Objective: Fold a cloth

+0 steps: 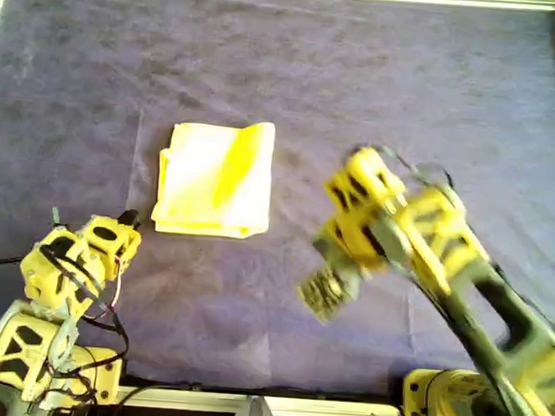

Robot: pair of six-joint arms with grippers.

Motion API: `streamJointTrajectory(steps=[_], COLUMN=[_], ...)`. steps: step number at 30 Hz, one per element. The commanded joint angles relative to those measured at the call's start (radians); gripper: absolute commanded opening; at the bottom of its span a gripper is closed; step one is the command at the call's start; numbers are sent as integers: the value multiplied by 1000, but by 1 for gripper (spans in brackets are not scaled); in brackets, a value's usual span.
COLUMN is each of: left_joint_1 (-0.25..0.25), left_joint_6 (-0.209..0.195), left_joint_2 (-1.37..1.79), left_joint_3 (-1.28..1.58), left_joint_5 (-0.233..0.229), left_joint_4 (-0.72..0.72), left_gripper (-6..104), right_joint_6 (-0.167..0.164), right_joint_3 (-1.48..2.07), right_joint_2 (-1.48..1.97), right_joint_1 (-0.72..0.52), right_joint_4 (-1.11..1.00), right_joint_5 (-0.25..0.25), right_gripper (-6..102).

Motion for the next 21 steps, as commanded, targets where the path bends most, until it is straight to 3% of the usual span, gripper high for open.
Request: streamJointTrajectory(steps=[1,5,9,12,15,17,21], left_joint_1=[20,21,21,21,25,58,212], left_joint_6=[-3,3,9,9,8,2,-6], left_joint_2=[11,11,14,14,14,17,18], left_joint_3=[-12,-12,-12,-12,-14,-15,-64], left_joint_5=[-3,-3,-3,-3,-3,-3,-2], left_joint_4=[3,3,2,2,2,2,2], left_gripper=[38,23,3,-2,-1,-1,-1], right_joint_6=[-6,-8,-8,-9,-9,-9,-8], right_joint_3=[227,367,397,396,402,422,520], right_joint_2=[385,601,661,687,695,696,701], right_joint_1=[-40,-202,-414,-528,-586,-603,-606], right_joint_4=[-15,-15,-78,-235,-416,-505,-606], right_joint_5=[3,6,72,137,156,140,149], right_gripper=[1,1,1,1,1,1,1])
